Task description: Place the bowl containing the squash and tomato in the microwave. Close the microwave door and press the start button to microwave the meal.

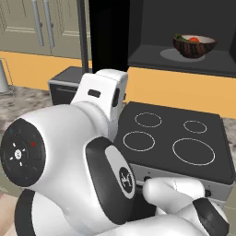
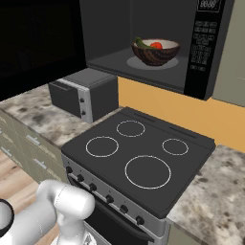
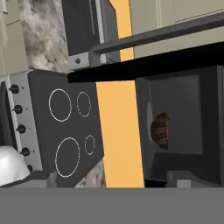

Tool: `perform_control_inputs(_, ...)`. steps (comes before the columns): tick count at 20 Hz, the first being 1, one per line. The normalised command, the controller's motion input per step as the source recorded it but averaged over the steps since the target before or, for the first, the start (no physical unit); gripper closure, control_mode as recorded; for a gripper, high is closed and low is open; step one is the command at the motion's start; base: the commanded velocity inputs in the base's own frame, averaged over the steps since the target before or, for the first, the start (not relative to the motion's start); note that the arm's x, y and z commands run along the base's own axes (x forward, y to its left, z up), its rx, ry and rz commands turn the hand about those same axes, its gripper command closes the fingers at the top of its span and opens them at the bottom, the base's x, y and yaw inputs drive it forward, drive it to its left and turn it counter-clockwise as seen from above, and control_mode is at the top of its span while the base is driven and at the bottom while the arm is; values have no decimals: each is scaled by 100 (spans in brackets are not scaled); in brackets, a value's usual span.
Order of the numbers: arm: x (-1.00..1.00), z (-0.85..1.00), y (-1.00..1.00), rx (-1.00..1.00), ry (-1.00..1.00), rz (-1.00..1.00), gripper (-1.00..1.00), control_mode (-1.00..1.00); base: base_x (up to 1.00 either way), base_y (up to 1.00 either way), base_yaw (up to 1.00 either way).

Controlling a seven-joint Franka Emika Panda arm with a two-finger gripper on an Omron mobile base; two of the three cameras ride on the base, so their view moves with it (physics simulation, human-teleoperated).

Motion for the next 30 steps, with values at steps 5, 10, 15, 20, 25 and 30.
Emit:
perform_control_inputs(5, 45, -53, 71, -18, -16, 0, -100, -100, 0, 0, 0)
perform_control_inputs(10, 60, -27, 42, -13, -8, -6, -100, -100, 0, 0, 0)
perform_control_inputs(15, 51, -34, 21, -13, -12, -4, -100, -100, 0, 0, 0)
perform_control_inputs(20, 34, -5, 29, -11, -33, 0, -100, -100, 0, 0, 0)
perform_control_inputs(25, 39, 0, 18, -3, -22, -3, -100, -100, 0, 0, 0)
perform_control_inputs(30, 51, 9, 0, 0, 2, -13, -100, -100, 0, 0, 0)
